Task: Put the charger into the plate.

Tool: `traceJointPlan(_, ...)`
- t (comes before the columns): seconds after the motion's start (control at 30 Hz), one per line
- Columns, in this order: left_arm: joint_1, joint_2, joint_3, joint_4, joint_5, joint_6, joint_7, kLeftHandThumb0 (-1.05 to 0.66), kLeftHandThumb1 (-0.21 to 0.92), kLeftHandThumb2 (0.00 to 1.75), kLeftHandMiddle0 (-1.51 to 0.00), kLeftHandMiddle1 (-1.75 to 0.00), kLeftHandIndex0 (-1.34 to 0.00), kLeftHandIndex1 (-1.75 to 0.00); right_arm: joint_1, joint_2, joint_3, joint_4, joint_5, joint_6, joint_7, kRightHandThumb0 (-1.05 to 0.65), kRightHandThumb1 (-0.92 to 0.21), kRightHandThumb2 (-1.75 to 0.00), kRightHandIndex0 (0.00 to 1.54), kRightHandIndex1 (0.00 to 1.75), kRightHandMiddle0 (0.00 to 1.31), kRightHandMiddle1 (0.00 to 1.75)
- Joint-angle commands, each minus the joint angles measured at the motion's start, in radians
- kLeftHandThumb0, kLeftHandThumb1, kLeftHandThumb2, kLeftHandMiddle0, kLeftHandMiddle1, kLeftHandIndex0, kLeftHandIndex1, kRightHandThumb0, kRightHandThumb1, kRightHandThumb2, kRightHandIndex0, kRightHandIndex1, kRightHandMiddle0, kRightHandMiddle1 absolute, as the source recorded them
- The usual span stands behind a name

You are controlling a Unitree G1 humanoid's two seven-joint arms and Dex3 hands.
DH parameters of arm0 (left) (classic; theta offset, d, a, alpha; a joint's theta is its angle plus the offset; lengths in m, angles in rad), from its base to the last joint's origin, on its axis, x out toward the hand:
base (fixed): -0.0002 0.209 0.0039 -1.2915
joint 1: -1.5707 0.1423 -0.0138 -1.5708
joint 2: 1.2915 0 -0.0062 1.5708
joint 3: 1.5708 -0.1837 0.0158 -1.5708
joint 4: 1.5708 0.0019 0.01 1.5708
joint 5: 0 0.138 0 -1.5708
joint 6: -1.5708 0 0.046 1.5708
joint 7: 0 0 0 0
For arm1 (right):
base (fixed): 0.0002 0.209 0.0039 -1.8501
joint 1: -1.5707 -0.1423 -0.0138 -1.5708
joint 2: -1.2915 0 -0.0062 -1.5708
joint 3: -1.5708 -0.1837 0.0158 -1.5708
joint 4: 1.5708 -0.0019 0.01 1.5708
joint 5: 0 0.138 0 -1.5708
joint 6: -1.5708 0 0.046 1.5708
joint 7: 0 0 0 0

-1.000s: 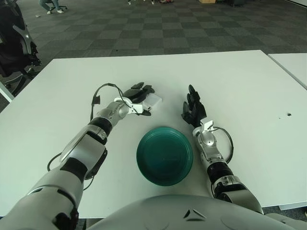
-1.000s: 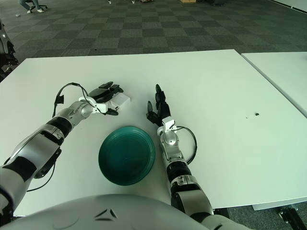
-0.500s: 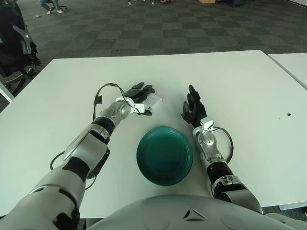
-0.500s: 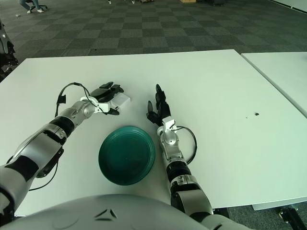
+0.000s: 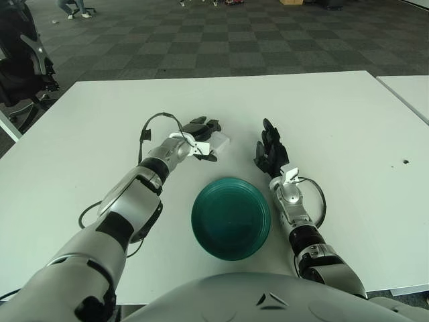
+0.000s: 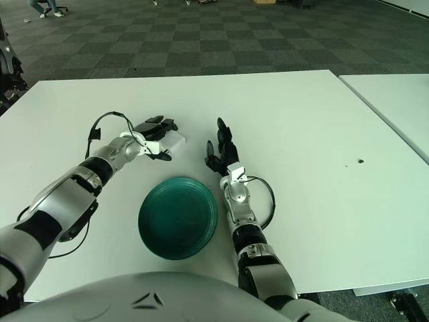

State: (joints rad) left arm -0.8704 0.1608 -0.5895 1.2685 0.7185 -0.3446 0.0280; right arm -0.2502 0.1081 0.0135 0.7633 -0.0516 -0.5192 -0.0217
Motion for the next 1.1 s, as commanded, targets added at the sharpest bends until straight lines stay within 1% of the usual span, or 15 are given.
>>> traceJointPlan(0.0, -0.049, -0.033, -0.044, 0.05, 0.04, 0.021, -0.07, -1.05, 0.92, 0.39, -0.04, -0.02, 0.0, -0.93, 0.189, 0.018, -0.018, 0.238, 0.022, 0.084, 0.011, -0.86, -0.92, -0.76, 0.01, 0.0, 0.0, 0.2)
traceJointPlan(0.23, -0.052, -0.055, -0.077, 0.081, 0.059, 0.034, -0.117, -1.05, 0.92, 0.39, -0.07, -0.02, 0.0, -0.98, 0.194, 0.017, -0.022, 0.25, 0.02, 0.07, 0.01, -0.84, -0.92, -0.78, 0.0, 0.0, 0.0, 0.16)
traceJointPlan(0.37, -0.055, -0.06, -0.085, 0.092, 0.057, 0.042, -0.169, -1.05, 0.92, 0.4, -0.09, -0.03, 0.0, -1.02, 0.195, 0.019, -0.029, 0.249, 0.023, 0.078, 0.002, -0.83, -0.92, -0.79, 0.0, 0.0, 0.0, 0.15)
traceJointPlan(0.47, -0.058, -0.062, -0.088, 0.097, 0.053, 0.049, -0.213, -1.05, 0.92, 0.42, -0.13, -0.05, 0.0, -1.03, 0.197, 0.02, -0.031, 0.246, 0.025, 0.083, -0.001, -0.83, -0.92, -0.8, 0.0, 0.0, 0.0, 0.15)
traceJointPlan(0.57, -0.057, -0.063, -0.086, 0.106, 0.044, 0.056, -0.286, -1.05, 0.92, 0.45, -0.19, -0.07, 0.0, -1.03, 0.202, 0.023, -0.035, 0.234, 0.028, 0.093, -0.004, -0.81, -0.92, -0.81, 0.0, 0.0, 0.0, 0.16)
traceJointPlan(0.7, -0.042, -0.062, -0.085, 0.112, 0.039, 0.068, -0.32, -1.05, 0.92, 0.47, -0.27, -0.12, -0.01, -1.07, 0.206, 0.028, -0.04, 0.226, 0.032, 0.102, -0.006, -0.8, -0.92, -0.81, 0.0, 0.0, 0.0, 0.16)
traceJointPlan(0.87, -0.023, -0.054, -0.087, 0.118, 0.04, 0.088, -0.331, -1.03, 0.92, 0.45, -0.31, -0.19, -0.09, -1.24, 0.213, 0.031, -0.045, 0.222, 0.035, 0.1, -0.004, -0.78, -0.92, -0.81, 0.0, 0.0, 0.0, 0.16)
traceJointPlan(0.93, -0.01, -0.046, -0.088, 0.12, 0.043, 0.093, -0.325, -1.0, 0.92, 0.41, -0.3, -0.27, -0.13, -1.35, 0.216, 0.031, -0.05, 0.219, 0.041, 0.1, 0.002, -0.77, -0.92, -0.81, 0.0, 0.0, 0.0, 0.15)
traceJointPlan(1.0, -0.002, -0.041, -0.09, 0.121, 0.045, 0.097, -0.313, -0.93, 0.91, 0.35, -0.24, -0.48, -0.18, -1.54, 0.218, 0.032, -0.056, 0.215, 0.048, 0.102, 0.009, -0.75, -0.92, -0.81, 0.01, 0.01, 0.0, 0.16)
traceJointPlan(1.03, 0.002, -0.039, -0.093, 0.121, 0.05, 0.1, -0.293, -0.9, 0.91, 0.32, -0.22, -0.56, -0.2, -1.61, 0.219, 0.033, -0.06, 0.214, 0.052, 0.104, 0.012, -0.75, -0.92, -0.81, 0.02, 0.01, 0.0, 0.17)
traceJointPlan(1.07, 0.011, -0.037, -0.099, 0.119, 0.059, 0.106, -0.244, -0.87, 0.89, 0.31, -0.22, -0.61, -0.23, -1.64, 0.22, 0.033, -0.064, 0.211, 0.056, 0.107, 0.015, -0.75, -0.92, -0.81, 0.02, 0.01, 0.0, 0.17)
